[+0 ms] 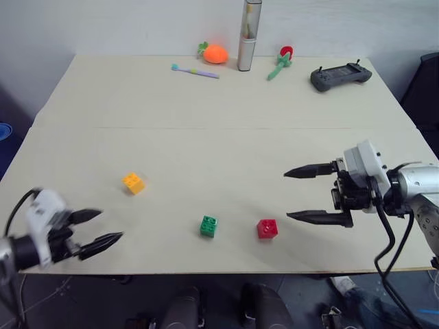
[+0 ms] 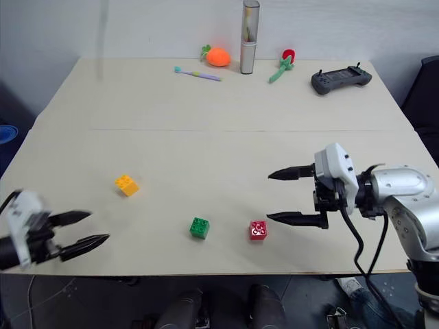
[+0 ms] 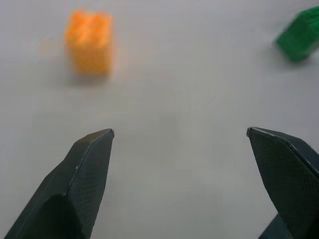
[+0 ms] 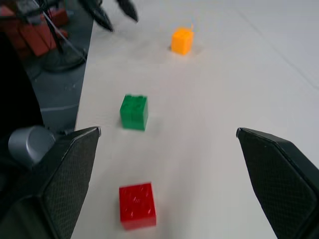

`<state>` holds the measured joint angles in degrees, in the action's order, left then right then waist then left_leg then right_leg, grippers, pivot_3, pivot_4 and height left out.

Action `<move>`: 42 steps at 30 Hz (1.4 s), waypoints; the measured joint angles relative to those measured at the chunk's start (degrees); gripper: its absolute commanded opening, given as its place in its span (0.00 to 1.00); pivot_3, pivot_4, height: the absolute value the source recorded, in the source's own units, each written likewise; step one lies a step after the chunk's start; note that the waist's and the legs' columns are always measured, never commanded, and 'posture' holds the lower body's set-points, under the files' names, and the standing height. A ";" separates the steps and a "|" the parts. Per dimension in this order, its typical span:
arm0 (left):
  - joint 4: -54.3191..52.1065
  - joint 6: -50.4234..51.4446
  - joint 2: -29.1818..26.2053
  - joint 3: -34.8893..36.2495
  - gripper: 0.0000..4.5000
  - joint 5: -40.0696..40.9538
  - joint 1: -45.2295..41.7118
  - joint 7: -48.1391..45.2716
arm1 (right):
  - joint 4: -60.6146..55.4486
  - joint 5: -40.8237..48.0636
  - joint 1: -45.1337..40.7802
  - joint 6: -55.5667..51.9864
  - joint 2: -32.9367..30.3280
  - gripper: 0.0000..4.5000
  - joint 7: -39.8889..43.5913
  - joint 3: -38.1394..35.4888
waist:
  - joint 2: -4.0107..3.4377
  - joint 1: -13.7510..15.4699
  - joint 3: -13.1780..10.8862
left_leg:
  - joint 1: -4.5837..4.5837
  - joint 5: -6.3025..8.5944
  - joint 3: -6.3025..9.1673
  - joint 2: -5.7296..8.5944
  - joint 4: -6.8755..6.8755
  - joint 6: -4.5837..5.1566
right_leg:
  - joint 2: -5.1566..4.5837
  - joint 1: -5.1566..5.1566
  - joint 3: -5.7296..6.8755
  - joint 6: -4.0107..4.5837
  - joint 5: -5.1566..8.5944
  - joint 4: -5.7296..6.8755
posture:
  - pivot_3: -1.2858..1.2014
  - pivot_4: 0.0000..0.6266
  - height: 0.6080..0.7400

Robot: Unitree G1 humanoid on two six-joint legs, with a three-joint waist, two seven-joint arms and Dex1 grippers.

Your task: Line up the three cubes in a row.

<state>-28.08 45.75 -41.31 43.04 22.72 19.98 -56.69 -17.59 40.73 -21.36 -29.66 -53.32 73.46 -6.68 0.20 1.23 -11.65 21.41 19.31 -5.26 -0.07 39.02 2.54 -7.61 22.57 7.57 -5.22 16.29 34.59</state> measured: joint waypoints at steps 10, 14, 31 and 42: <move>6.20 -8.50 -2.32 -0.92 1.00 -0.78 -3.58 5.05 | 2.45 -1.07 -2.94 -0.23 0.23 1.00 1.38 1.84 | 0.00 0.23 0.01 | 0.04 0.28 -0.04 0.05 -0.03 -0.19 | -0.15 0.11 -0.01 0.06 -0.01 0.05 | 0.52 0.24 1.00; 11.20 -10.32 -6.76 -9.34 1.00 -1.90 -13.34 6.04 | 1.89 -1.31 -1.23 -0.14 0.03 1.00 1.22 1.33 | -0.02 0.08 0.02 | 0.04 0.27 -0.12 0.07 -0.03 -0.17 | -0.13 0.12 -0.02 0.05 -0.01 0.09 | 0.52 0.24 1.00; 40.25 -18.15 -7.14 -36.14 0.72 -10.08 -42.38 5.20 | -5.16 -0.47 6.42 -1.73 -0.15 1.00 -4.52 -3.16 | 0.00 -0.20 0.02 | 0.05 0.09 -0.31 0.02 0.00 0.12 | 0.06 0.16 -0.02 0.01 -0.03 0.38 | 0.52 0.24 1.00; 40.19 -22.23 -9.50 -37.64 0.33 -9.48 -43.33 -3.09 | -5.28 -0.57 6.72 -1.63 -0.42 1.00 -4.67 -3.26 | 0.00 0.05 0.02 | 0.06 0.08 -0.29 0.02 0.04 0.13 | 0.03 0.14 -0.02 0.00 -0.03 0.37 | 0.52 0.24 1.00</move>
<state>12.11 23.51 -50.81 5.40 13.24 -23.35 -59.78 -22.87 40.16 -14.64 -31.29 -53.74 68.79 -9.94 0.20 1.28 -11.62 21.47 19.39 -5.55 -0.05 39.06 2.67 -7.59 22.71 7.55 -5.21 16.26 34.96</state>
